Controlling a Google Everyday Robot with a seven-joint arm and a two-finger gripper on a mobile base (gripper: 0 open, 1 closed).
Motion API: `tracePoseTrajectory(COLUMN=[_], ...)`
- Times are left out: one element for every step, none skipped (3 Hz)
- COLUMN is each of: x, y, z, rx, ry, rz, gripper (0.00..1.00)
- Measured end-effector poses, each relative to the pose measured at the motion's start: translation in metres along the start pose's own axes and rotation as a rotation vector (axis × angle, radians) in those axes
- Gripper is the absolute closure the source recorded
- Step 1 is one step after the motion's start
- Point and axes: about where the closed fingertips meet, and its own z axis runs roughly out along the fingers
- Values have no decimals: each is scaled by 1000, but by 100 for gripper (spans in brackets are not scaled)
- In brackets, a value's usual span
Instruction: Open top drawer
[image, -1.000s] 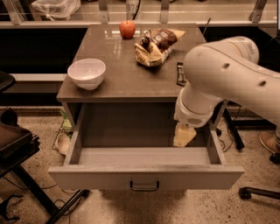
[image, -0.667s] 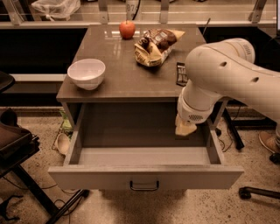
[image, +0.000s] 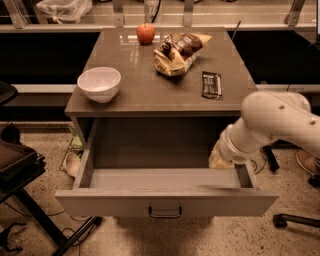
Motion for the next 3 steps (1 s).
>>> tracePoseTrajectory(x=[16,18,18], y=[21,61,67], z=[20,29,30], rx=[-18,-54,-63], ry=[-72,-110,-115], rz=[4,-21,-26], gripper=[100,100,100])
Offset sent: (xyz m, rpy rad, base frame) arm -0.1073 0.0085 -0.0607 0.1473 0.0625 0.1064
